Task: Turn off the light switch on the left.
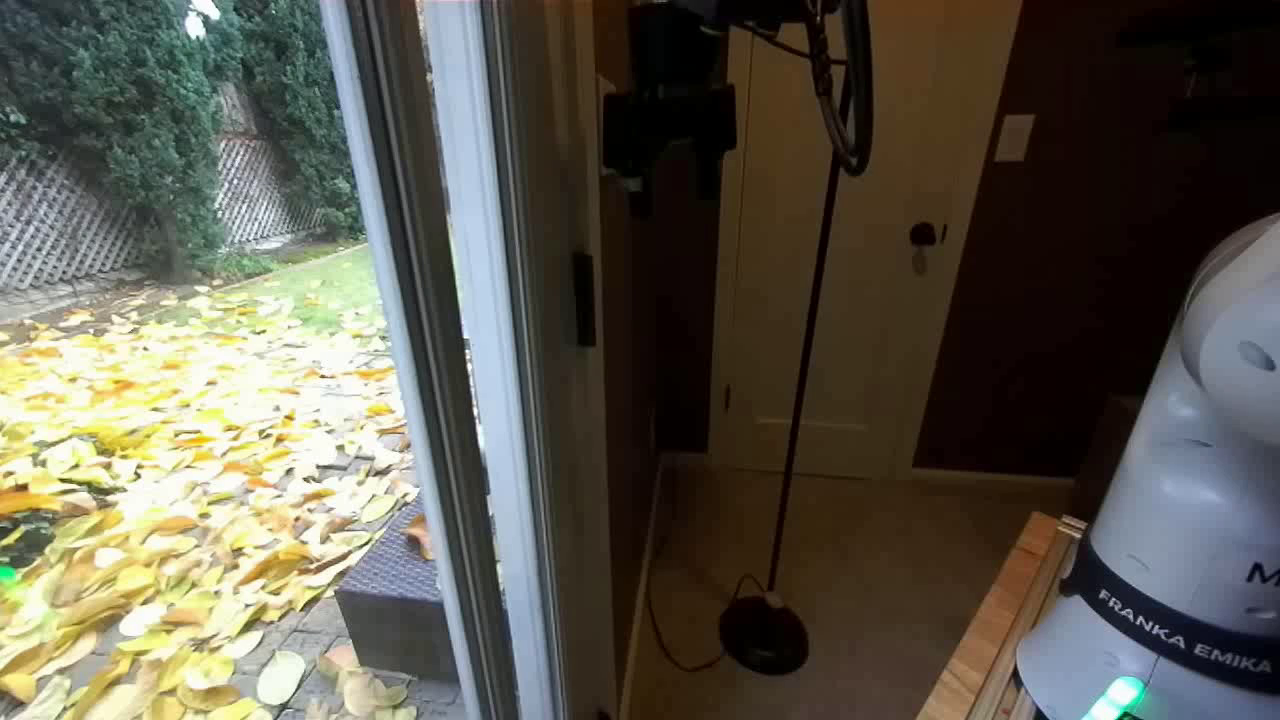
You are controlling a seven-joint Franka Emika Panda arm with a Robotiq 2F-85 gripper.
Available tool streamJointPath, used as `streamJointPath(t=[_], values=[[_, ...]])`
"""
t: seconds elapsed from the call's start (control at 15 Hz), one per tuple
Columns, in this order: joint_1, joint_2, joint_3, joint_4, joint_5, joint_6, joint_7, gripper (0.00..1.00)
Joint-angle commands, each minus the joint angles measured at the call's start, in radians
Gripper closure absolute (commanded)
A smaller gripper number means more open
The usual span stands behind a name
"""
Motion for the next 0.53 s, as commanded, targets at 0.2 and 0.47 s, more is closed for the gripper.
streamJointPath(t=[0.2, 0.47], values=[[0.022, 0.003, -0.018, 0.002, -0.009, -0.002, 0.008, 0.00], [0.023, 0.001, -0.020, 0.007, -0.007, -0.011, 0.005, 0.00]])
